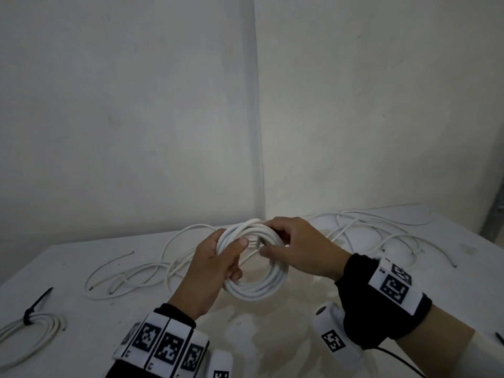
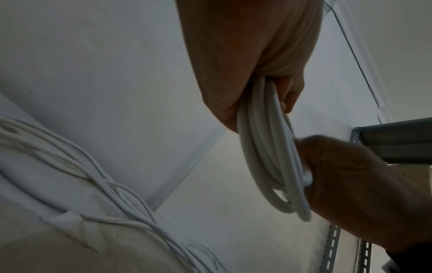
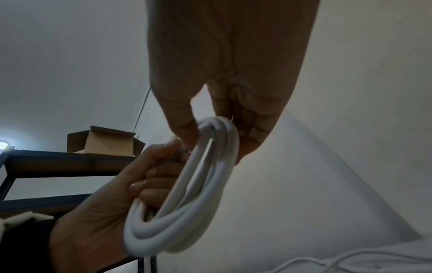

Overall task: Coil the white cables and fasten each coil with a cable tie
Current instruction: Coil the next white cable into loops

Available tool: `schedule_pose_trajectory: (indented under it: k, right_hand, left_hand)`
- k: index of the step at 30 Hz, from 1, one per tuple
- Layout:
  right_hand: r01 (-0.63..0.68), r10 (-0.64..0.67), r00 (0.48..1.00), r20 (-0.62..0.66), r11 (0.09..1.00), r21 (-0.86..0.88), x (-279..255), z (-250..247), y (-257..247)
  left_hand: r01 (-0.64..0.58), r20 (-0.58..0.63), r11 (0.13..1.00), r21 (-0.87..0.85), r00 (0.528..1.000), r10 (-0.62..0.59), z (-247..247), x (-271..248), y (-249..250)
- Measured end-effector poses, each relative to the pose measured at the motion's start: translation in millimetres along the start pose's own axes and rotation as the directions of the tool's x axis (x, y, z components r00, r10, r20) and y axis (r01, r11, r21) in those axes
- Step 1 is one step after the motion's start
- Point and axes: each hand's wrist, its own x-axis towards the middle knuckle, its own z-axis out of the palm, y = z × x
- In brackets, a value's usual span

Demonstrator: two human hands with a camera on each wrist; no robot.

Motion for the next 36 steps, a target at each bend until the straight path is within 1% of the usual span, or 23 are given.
schedule_pose_trajectory:
  k: [2, 4, 6, 10, 15, 18, 21, 25, 27, 30, 33, 34, 35, 36]
  right_hand:
    - [-0.010, 0.010, 1.000, 0.012, 0.999, -0.045, 1, -2, 2]
    - [-0.039, 0.040, 0.999, 0.011, 0.998, -0.048, 0, -1, 0]
    - [-0.076, 0.076, 0.997, 0.020, 0.997, -0.010, -1, 0, 0]
    - [-0.134, 0.127, 0.990, 0.065, 0.984, 0.118, -2, 1, 0]
    - [-0.163, 0.136, 0.979, 0.152, 0.970, 0.182, -1, 3, -4]
    - [-0.183, 0.143, 0.972, 0.187, 0.958, 0.219, -1, 1, -3]
    - [-0.202, 0.144, 0.956, 0.257, 0.955, 0.216, 1, -3, -4]
    - [-0.223, 0.159, 0.927, 0.339, 0.962, 0.159, 1, -10, -4]
    - [-0.229, 0.172, 0.919, 0.355, 0.965, 0.126, 0, -11, -4]
    - [-0.200, 0.182, 0.932, 0.314, 0.980, 0.025, 1, -10, -5]
    - [-0.153, 0.183, 0.943, 0.279, 0.980, -0.124, 1, -8, -4]
    - [-0.144, 0.188, 0.940, 0.285, 0.975, -0.167, 0, -7, -3]
    - [-0.139, 0.193, 0.936, 0.293, 0.971, -0.195, -2, -6, -1]
    - [-0.140, 0.199, 0.934, 0.297, 0.968, -0.209, -4, -5, 2]
  left_hand:
    - [0.012, 0.005, 1.000, 0.012, 1.000, -0.012, 1, 1, 0]
    - [0.023, -0.004, 0.999, 0.025, 1.000, -0.023, 1, 2, -1]
    - [0.017, -0.017, 0.999, 0.052, 1.000, -0.016, 0, 5, -1]
    - [-0.007, -0.061, 0.988, 0.155, 0.998, 0.017, 0, 8, -6]
    - [-0.037, -0.123, 0.962, 0.272, 0.990, 0.073, -6, 13, -11]
    - [-0.059, -0.099, 0.950, 0.305, 0.991, 0.093, -8, 14, -10]
    - [-0.079, -0.069, 0.944, 0.321, 0.992, 0.107, -11, 14, -8]
    - [-0.104, 0.004, 0.923, 0.371, 0.994, 0.111, -15, 13, -6]
    - [-0.101, 0.021, 0.907, 0.408, 0.995, 0.101, -18, 12, -8]
    - [-0.101, 0.050, 0.858, 0.504, 0.995, 0.088, -22, 14, -13]
    - [-0.149, 0.169, 0.770, 0.620, 0.984, 0.055, -21, 16, -14]
    - [-0.167, 0.207, 0.760, 0.628, 0.977, 0.044, -19, 18, -13]
    - [-0.171, 0.233, 0.770, 0.615, 0.972, 0.030, -14, 19, -12]
    - [-0.150, 0.246, 0.799, 0.582, 0.969, 0.003, -8, 19, -9]
